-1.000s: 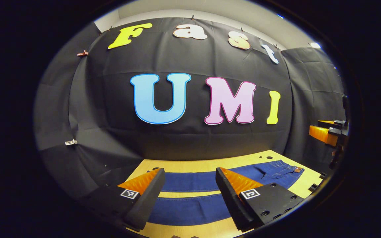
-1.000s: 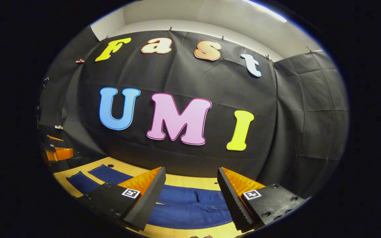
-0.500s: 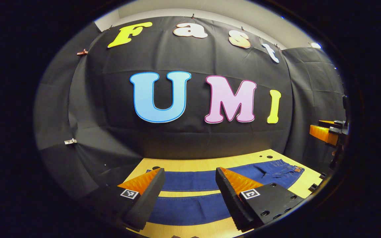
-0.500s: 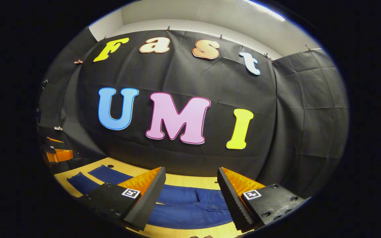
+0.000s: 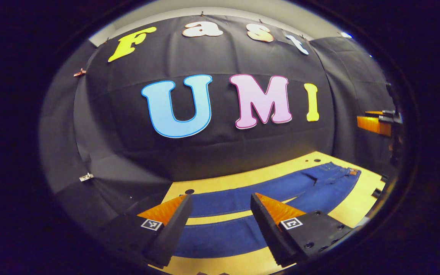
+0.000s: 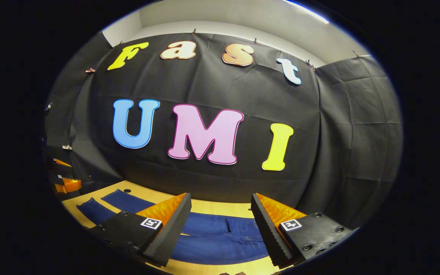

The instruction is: Grasp the waist and the cuffs of the jeans and fold them to make the two legs overlap; first hold the waist and fold one-third of the jeans toward the cuffs, then hold the cuffs and fold the remaining one-third in the same direction to finish folding.

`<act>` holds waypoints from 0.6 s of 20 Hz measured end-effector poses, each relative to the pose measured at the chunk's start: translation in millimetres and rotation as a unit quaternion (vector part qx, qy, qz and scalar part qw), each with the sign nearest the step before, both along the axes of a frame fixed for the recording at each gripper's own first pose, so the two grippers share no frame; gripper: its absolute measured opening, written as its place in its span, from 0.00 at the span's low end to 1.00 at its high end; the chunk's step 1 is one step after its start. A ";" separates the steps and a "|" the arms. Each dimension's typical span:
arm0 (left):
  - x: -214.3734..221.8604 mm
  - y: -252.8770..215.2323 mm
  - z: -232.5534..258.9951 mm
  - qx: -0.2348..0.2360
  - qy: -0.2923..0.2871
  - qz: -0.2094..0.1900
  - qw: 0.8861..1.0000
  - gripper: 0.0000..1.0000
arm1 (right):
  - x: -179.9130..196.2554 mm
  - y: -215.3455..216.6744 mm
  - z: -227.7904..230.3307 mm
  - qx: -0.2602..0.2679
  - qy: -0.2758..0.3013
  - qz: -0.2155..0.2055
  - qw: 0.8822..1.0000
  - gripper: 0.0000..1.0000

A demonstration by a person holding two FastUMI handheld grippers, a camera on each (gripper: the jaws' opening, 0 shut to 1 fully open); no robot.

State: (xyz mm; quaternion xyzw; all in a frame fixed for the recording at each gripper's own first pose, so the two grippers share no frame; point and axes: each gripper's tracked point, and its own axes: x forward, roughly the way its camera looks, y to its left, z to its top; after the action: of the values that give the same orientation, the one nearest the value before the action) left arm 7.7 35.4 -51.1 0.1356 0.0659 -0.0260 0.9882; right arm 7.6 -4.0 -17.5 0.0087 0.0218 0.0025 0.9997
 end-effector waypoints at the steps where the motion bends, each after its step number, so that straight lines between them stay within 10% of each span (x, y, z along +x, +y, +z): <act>1: -7.6 10.4 -15.9 0.042 0.018 -0.006 0.999 0.98 | -0.3 -0.4 -1.1 0.002 0.001 0.001 1.000 0.96; 7: -22.5 99.7 -131.1 0.242 0.161 -0.070 0.954 0.97 | -1.5 -8.2 -26.7 -0.029 0.029 0.004 0.999 0.96; 12: -24.0 177.8 -215.4 0.384 0.255 -0.123 0.879 0.96 | -5.4 -22.5 -60.3 -0.078 0.067 0.011 0.995 0.96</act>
State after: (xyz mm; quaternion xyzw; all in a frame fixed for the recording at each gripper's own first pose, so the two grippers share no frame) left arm -16.3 213.2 -266.4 0.5002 0.3028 -0.1533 0.7966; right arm 2.2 -26.5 -77.8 -0.0695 0.0890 0.0111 0.9935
